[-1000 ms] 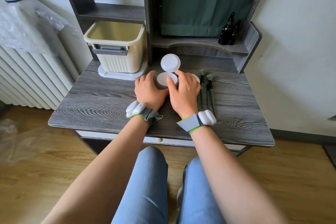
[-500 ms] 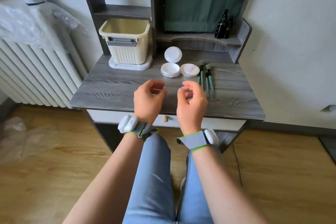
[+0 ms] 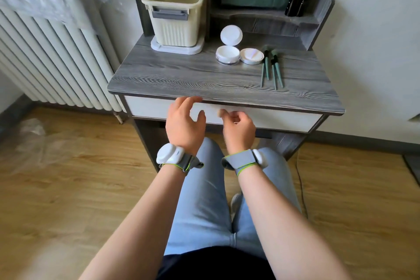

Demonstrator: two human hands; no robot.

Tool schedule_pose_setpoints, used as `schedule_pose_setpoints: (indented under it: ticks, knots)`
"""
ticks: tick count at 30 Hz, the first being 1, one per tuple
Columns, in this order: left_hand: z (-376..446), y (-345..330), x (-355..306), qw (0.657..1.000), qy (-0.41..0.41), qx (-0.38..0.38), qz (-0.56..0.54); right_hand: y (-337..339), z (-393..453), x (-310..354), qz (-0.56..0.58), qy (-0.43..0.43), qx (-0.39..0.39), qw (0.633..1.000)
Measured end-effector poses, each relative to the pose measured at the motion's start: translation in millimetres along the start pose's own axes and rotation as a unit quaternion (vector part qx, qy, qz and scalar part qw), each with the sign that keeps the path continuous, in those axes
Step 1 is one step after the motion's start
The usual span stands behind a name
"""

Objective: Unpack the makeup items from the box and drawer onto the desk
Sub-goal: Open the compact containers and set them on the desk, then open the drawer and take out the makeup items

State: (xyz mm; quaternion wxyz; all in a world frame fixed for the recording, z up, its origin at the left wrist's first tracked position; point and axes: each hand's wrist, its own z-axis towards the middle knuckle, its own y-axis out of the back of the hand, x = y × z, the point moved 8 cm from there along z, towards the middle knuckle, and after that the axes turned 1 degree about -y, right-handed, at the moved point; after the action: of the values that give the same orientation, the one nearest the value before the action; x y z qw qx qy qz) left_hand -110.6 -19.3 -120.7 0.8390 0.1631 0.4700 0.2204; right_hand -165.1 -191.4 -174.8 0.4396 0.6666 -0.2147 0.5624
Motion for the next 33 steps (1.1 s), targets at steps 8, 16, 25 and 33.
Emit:
schedule_pose_setpoints:
  ticks: [8, 16, 25, 33]
  knots:
    - [6, -5, 6, 0.988, -0.088, 0.025, 0.123, -24, 19, -4, -0.049, -0.068, 0.035, 0.996]
    - [-2, -14, 8, 0.969, -0.107, 0.113, 0.192, -35, 12, -2, -0.077, -0.073, 0.055, 0.993]
    - [-12, -17, 9, 0.935, -0.136, 0.151, 0.291, -12, -24, -7, -0.072, -0.036, 0.051, 0.995]
    - [-40, -26, -24, 0.921, -0.208, 0.145, 0.295, 2, -43, -9, -0.079, -0.027, 0.082, 0.993]
